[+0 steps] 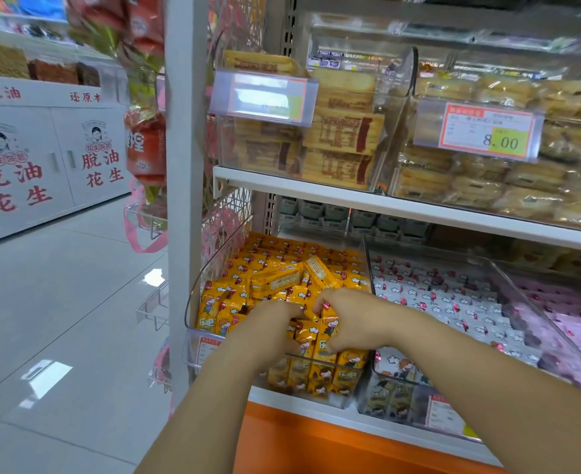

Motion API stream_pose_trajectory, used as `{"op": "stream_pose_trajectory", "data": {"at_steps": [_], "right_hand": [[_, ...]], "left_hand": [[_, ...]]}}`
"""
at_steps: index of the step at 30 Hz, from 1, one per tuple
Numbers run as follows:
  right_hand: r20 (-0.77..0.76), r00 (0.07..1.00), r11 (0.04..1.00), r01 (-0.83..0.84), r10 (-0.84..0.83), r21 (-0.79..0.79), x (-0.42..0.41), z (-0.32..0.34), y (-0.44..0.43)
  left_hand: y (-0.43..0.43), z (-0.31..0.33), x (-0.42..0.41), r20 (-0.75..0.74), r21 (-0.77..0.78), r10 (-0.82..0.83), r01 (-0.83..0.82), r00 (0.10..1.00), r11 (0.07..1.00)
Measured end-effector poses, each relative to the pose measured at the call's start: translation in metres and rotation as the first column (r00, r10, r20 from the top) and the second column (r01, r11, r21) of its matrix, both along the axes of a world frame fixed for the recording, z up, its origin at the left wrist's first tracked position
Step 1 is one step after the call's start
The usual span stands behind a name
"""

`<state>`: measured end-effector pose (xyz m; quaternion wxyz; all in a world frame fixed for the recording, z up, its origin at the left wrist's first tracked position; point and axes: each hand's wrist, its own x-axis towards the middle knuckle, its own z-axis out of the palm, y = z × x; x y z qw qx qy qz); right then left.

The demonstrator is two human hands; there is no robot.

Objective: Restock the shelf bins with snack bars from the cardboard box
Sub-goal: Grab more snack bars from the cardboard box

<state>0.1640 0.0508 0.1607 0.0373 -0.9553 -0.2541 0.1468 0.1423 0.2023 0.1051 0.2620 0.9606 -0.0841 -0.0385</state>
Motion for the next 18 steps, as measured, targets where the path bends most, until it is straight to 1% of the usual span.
{"op": "stream_pose_trajectory", "data": {"at_steps": [3, 7, 11, 14, 16, 18], "right_hand": [[0.044, 0.999, 0.999, 0.013, -0.015, 0.046, -0.005, -0.003, -0.002], [0.15, 0.988, 0.997, -0.032, 0.021, 0.073, -0.018, -0.008, -0.008], [0.241, 0.966, 0.996, -0.082, 0.088, -0.037, -0.028, -0.017, -0.014], [0.309, 0.936, 0.976, -0.112, 0.167, -0.188, -0.021, -0.026, -0.014], [0.274, 0.943, 0.96, -0.117, 0.188, -0.255, -0.016, -0.028, -0.014], [0.224, 0.956, 0.967, -0.145, 0.192, -0.212, -0.017, -0.022, -0.017]], "left_hand": [[0.001, -0.003, 0.0, 0.045, 0.008, 0.0, -0.001, 0.999, 1.0], [0.001, -0.004, 0.002, 0.073, 0.075, -0.025, 0.019, 0.997, 0.997], [0.001, -0.012, 0.007, 0.153, 0.038, -0.011, 0.005, 0.988, 0.999], [-0.003, -0.014, 0.009, 0.178, 0.051, 0.009, -0.018, 0.984, 0.999], [-0.004, -0.013, 0.009, 0.174, 0.084, -0.003, -0.012, 0.985, 0.996], [-0.003, -0.012, 0.006, 0.158, 0.063, 0.003, -0.014, 0.987, 0.998]]}}
